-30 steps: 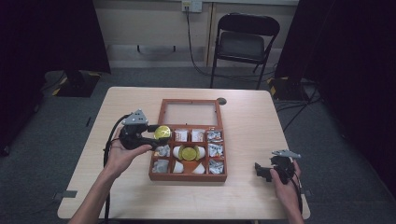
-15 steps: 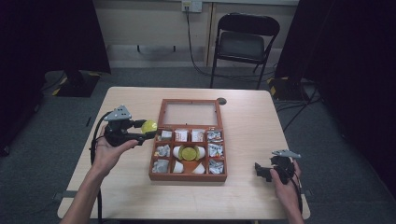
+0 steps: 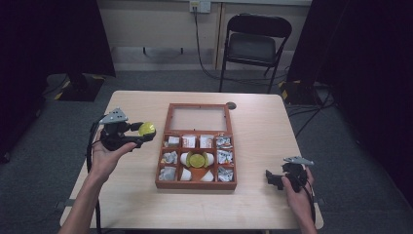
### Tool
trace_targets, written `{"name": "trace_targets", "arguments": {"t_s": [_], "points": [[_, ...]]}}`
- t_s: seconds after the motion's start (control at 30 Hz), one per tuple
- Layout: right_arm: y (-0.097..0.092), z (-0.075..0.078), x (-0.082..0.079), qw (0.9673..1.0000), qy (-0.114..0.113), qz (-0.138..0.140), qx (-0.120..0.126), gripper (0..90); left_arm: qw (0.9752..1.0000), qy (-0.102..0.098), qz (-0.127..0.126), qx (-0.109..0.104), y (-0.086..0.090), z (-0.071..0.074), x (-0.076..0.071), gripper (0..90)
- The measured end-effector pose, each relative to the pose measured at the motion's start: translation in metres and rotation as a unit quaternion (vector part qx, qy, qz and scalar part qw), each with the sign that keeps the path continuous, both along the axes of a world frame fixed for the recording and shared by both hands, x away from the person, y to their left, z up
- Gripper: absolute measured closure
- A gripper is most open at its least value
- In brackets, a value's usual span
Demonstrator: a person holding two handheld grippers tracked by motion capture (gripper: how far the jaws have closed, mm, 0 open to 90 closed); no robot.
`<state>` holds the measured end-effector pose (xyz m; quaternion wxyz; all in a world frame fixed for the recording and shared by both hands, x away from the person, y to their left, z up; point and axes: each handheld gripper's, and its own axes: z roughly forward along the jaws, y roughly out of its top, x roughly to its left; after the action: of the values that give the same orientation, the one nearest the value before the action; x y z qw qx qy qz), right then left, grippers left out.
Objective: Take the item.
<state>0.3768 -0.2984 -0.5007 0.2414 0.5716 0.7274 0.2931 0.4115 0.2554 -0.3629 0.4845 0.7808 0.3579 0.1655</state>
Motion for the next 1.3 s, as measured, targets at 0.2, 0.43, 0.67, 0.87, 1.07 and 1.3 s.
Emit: {"name": "trace_targets", "arguments": {"t_s": [0.2, 0.43, 0.67, 0.87, 1.07, 1.3], "points": [[0.0, 0.0, 0.0, 1.0, 0.0, 0.0, 0.0, 0.0, 0.9995, 0.006, 0.032, 0.005, 0.01, -0.011, 0.006, 38.2], [0.0, 0.0, 0.0, 1.0, 0.0, 0.0, 0.001, 0.0, 0.9974, 0.019, 0.067, 0.019, 0.018, -0.029, 0.014, 38.2], [0.0, 0.0, 0.0, 1.0, 0.0, 0.0, 0.001, 0.0, 0.9961, 0.038, 0.073, 0.032, 0.02, -0.043, 0.02, 38.2], [0.0, 0.0, 0.0, 1.0, 0.0, 0.0, 0.001, 0.0, 0.9955, 0.046, 0.073, 0.039, 0.017, -0.05, 0.022, 38.2], [0.0, 0.0, 0.0, 1.0, 0.0, 0.0, 0.001, 0.0, 0.9939, 0.063, 0.074, 0.053, 0.013, -0.062, 0.026, 38.2], [0.0, 0.0, 0.0, 1.0, 0.0, 0.0, 0.001, 0.0, 0.9924, 0.075, 0.067, 0.071, 0.006, -0.072, 0.029, 38.2]]}}
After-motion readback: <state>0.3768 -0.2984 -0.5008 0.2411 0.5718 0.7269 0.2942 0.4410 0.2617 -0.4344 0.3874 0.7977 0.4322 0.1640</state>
